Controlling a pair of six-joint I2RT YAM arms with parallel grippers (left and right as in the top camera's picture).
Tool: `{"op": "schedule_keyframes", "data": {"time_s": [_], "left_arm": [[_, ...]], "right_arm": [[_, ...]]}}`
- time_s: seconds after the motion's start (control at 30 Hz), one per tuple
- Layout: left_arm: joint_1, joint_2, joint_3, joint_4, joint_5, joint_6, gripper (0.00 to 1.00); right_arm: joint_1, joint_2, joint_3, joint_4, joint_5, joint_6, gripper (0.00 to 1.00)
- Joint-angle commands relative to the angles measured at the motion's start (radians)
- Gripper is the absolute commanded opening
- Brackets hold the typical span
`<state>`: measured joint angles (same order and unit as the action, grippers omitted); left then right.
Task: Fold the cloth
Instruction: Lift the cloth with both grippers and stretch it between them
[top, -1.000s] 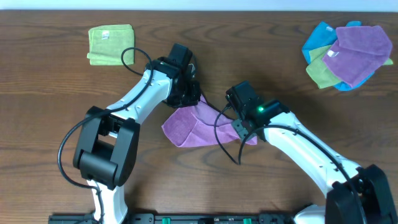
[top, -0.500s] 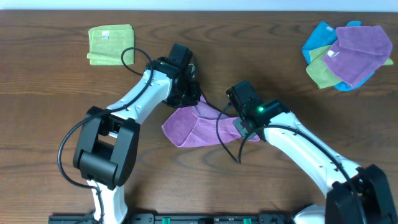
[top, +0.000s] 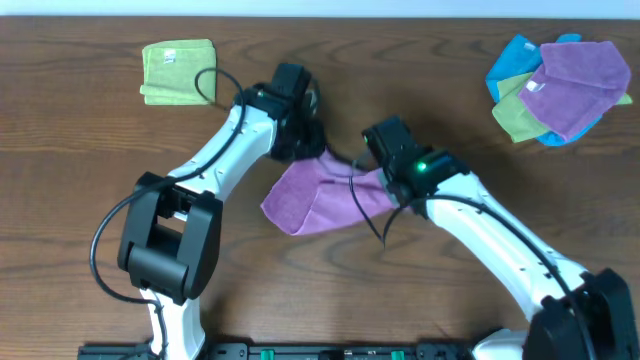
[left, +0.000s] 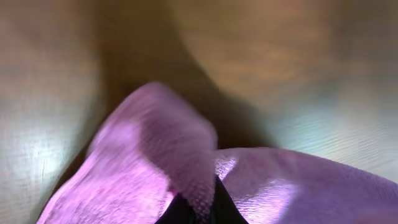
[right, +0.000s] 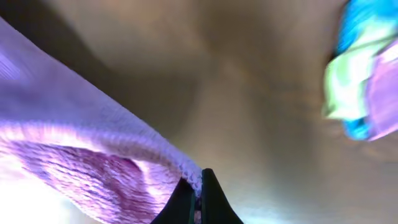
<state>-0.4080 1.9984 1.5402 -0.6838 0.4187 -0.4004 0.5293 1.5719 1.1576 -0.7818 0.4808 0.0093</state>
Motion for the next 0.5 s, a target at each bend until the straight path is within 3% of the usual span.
{"op": "schedule_keyframes", "data": {"time_s": [0.0,0.2,0.47], "left_arm": [[0.026,-0.014,0.174,0.003,-0.019,-0.006,0.06],[0.106,-0.014,0.454,-0.024,-0.085,0.004,0.06],[0.166,-0.014,0.634,-0.336,-0.132,0.142,0.06]], "right_arm": [[-0.014,-0.014,0.129,0.035,0.119,-0.074,0.01],[-0.076,-0.014,0.326,0.132,0.151,-0.243,0.01],[-0.083,-0.022,0.438,-0.014,0.059,-0.229,0.01]]}}
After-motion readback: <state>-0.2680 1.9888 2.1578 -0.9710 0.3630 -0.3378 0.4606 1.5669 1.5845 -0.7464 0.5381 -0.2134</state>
